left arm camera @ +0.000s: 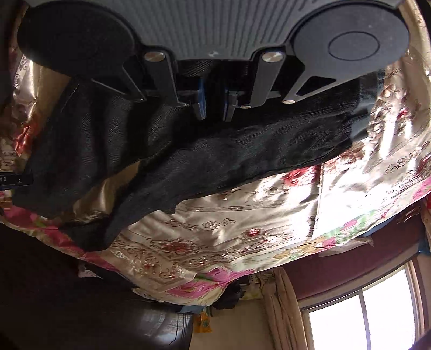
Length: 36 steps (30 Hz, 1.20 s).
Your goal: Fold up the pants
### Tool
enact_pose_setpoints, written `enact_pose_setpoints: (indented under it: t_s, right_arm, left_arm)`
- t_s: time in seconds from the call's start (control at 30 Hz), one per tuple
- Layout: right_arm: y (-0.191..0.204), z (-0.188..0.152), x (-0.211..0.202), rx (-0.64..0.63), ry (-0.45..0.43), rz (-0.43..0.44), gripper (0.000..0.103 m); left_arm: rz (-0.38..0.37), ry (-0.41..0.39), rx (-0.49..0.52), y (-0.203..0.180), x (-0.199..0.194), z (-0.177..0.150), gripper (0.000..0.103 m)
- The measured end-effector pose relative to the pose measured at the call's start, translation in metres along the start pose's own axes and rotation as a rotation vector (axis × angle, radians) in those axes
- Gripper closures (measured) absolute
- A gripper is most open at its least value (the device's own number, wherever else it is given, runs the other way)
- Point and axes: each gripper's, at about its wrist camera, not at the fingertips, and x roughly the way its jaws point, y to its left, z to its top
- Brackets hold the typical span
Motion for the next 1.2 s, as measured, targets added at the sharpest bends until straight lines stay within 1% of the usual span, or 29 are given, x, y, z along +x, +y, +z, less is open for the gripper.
enact_pose_setpoints:
  t_s: [0.03,0.07,0.1,0.13,0.17,0.23,0.27,0.3,0.33,0.37,0.4,0.5,0.53,0.57,0.63,0.67,0.7,0.8,0.87,0.93,0.97,1.03,1.1,1.17,1.2]
  right_arm:
    - [-0.018,0.001,0.005,0.055,0.0,-0.038,0.064]
    - [-0.038,0.003,0.012,0.11,0.004,-0.082,0.064]
    - [-0.054,0.005,0.018,0.151,0.008,-0.102,0.062]
    - [-0.068,0.006,0.025,0.193,0.011,-0.111,0.062]
    - [-0.081,0.008,0.033,0.24,0.019,-0.116,0.062]
    - [-0.098,0.009,0.046,0.301,0.035,-0.121,0.064]
    - [-0.103,0.011,0.052,0.307,0.042,-0.141,0.069]
    - [-0.11,0.011,0.056,0.321,0.052,-0.165,0.079]
    - [-0.115,0.012,0.058,0.342,0.064,-0.162,0.086]
    - [-0.119,0.012,0.059,0.354,0.075,-0.151,0.088]
    - [-0.12,0.012,0.057,0.344,0.08,-0.15,0.09]
    - [-0.112,0.014,0.052,0.252,0.084,-0.203,0.089]
    - [-0.108,0.015,0.048,0.225,0.09,-0.229,0.089]
    - [-0.105,0.016,0.044,0.202,0.082,-0.238,0.086]
    - [-0.092,0.02,0.03,0.142,0.042,-0.238,0.085]
    - [-0.082,0.026,0.024,0.093,0.015,-0.216,0.082]
    - [-0.069,0.032,0.021,0.032,0.0,-0.171,0.079]
    - [-0.017,0.052,0.03,-0.183,0.007,0.013,0.079]
    - [0.031,0.066,0.046,-0.334,0.034,0.17,0.077]
    - [0.077,0.078,0.066,-0.483,0.034,0.298,0.075]
    - [0.098,0.084,0.076,-0.554,0.031,0.343,0.074]
    - [0.138,0.098,0.099,-0.669,0.051,0.407,0.071]
    - [0.173,0.111,0.124,-0.765,0.081,0.456,0.07]
    - [0.201,0.121,0.149,-0.839,0.115,0.477,0.07]
    - [0.214,0.124,0.16,-0.871,0.149,0.488,0.069]
  left_arm:
    - [-0.05,0.002,0.013,-0.02,0.015,0.007,0.074]
    - [-0.08,0.009,0.027,-0.033,0.025,0.011,0.074]
    - [-0.106,0.016,0.041,-0.044,0.034,0.014,0.074]
    - [-0.139,0.025,0.071,-0.062,0.045,0.018,0.074]
    - [-0.154,0.036,0.092,-0.074,0.053,0.019,0.074]
    - [-0.195,0.079,0.116,-0.092,0.068,0.019,0.074]
    - [-0.208,0.099,0.123,-0.097,0.073,0.018,0.074]
    - [-0.216,0.126,0.133,-0.103,0.08,0.015,0.074]
    - [-0.216,0.139,0.142,-0.106,0.083,0.012,0.074]
    - [-0.219,0.145,0.147,-0.107,0.085,0.009,0.073]
    - [-0.226,0.15,0.14,-0.106,0.086,0.008,0.072]
    - [-0.254,0.156,0.092,-0.096,0.084,0.01,0.072]
    - [-0.259,0.148,0.088,-0.091,0.079,0.011,0.072]
    - [-0.259,0.133,0.09,-0.086,0.074,0.013,0.071]
    - [-0.232,0.092,0.109,-0.072,0.061,0.017,0.071]
    - [-0.219,0.073,0.117,-0.063,0.056,0.02,0.071]
    - [-0.205,0.057,0.126,-0.054,0.051,0.022,0.069]
    - [-0.131,0.014,0.156,-0.014,0.041,0.031,0.064]
    - [-0.086,0.01,0.171,0.012,0.041,0.034,0.059]
    - [-0.043,0.005,0.186,0.037,0.045,0.035,0.054]
    - [-0.021,0.008,0.194,0.052,0.049,0.036,0.052]
    - [-0.008,0.022,0.175,0.082,0.06,0.039,0.05]
    - [0.007,0.037,0.16,0.105,0.073,0.042,0.05]
    - [0.036,0.063,0.158,0.132,0.089,0.045,0.05]
    - [0.04,0.078,0.164,0.143,0.096,0.046,0.05]
